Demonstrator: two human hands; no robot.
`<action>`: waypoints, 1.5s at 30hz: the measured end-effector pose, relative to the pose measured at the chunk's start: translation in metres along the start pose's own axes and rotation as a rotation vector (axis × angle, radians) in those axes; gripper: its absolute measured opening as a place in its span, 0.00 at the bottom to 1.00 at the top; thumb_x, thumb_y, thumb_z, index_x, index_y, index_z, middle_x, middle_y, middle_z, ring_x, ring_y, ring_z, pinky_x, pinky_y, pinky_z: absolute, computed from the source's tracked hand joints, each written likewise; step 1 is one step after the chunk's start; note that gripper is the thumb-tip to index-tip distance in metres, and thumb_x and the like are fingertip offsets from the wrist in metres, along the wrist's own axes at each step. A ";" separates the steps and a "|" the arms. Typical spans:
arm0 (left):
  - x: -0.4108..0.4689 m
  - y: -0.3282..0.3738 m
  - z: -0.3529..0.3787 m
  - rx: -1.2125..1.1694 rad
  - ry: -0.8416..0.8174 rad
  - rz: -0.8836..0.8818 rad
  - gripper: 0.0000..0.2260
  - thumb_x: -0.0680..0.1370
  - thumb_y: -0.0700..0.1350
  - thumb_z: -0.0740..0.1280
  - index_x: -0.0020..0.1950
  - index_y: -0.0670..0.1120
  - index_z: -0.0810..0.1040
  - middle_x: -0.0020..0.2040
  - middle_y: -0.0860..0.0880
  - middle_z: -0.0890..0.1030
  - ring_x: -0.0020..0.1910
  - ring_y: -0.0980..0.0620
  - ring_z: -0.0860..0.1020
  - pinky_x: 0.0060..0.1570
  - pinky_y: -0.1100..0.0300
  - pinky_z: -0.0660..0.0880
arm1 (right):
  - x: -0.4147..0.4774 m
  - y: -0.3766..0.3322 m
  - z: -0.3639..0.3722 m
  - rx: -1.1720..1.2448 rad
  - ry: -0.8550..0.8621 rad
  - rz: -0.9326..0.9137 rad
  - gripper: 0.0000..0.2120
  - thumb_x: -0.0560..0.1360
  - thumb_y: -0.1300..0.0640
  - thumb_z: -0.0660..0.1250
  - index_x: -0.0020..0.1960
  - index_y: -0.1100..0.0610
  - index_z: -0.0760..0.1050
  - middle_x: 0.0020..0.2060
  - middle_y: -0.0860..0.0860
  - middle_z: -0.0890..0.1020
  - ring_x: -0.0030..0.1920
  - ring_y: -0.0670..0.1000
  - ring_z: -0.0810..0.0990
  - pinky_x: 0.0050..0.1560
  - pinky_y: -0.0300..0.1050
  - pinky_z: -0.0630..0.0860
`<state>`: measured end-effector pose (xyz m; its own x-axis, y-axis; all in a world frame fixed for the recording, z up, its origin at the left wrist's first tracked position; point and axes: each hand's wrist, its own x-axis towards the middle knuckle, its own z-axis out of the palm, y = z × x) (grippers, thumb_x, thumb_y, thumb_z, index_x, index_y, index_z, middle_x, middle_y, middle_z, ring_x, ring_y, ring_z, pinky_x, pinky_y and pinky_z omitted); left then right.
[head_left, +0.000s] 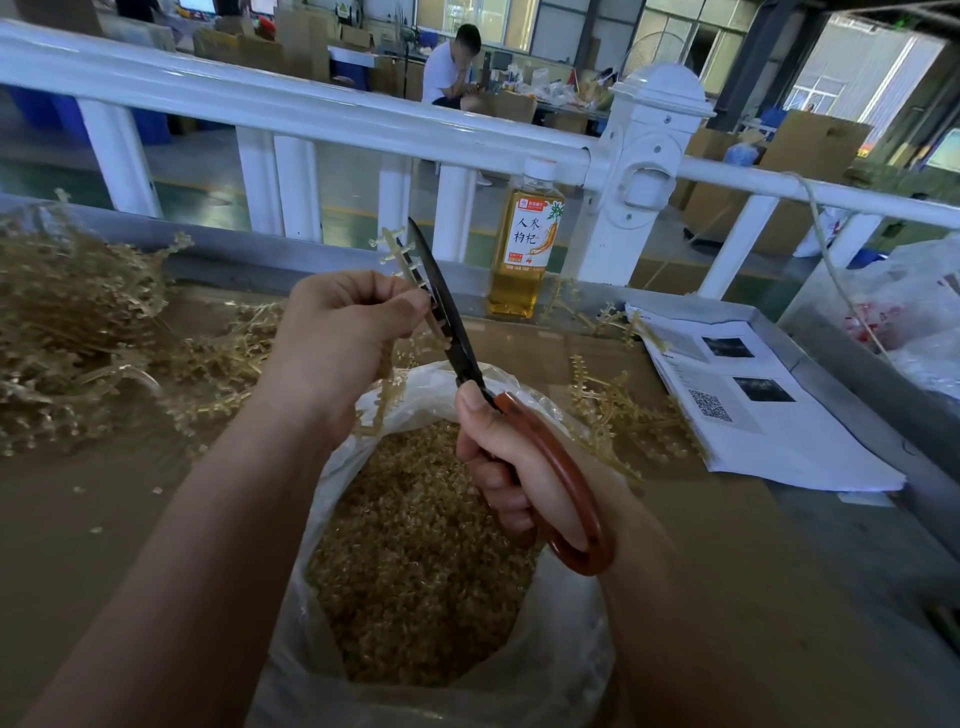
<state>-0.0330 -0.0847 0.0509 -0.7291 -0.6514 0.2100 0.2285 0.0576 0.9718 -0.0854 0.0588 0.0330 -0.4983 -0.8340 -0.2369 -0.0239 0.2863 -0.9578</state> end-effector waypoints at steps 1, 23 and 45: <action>0.000 0.000 0.000 -0.009 0.001 -0.008 0.16 0.74 0.38 0.67 0.27 0.49 0.80 0.22 0.56 0.73 0.21 0.59 0.65 0.21 0.70 0.61 | 0.000 0.000 0.000 0.034 -0.010 0.011 0.25 0.59 0.29 0.57 0.37 0.52 0.68 0.20 0.43 0.66 0.20 0.41 0.61 0.20 0.32 0.60; 0.005 0.002 0.001 -0.052 0.014 -0.072 0.09 0.72 0.37 0.67 0.32 0.43 0.77 0.22 0.52 0.72 0.23 0.53 0.65 0.21 0.69 0.58 | -0.002 -0.003 0.002 -0.093 0.039 -0.061 0.21 0.64 0.32 0.54 0.39 0.49 0.69 0.26 0.48 0.66 0.25 0.47 0.62 0.27 0.41 0.62; 0.001 0.005 0.002 -0.017 -0.108 -0.159 0.13 0.71 0.35 0.67 0.27 0.46 0.80 0.24 0.49 0.72 0.23 0.55 0.67 0.24 0.67 0.62 | -0.001 0.002 0.000 -0.113 0.072 -0.075 0.24 0.65 0.30 0.55 0.39 0.51 0.69 0.24 0.44 0.70 0.24 0.44 0.65 0.27 0.38 0.64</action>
<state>-0.0339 -0.0843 0.0559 -0.8218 -0.5659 0.0657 0.1157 -0.0529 0.9919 -0.0849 0.0604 0.0311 -0.5525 -0.8201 -0.1488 -0.1592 0.2791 -0.9470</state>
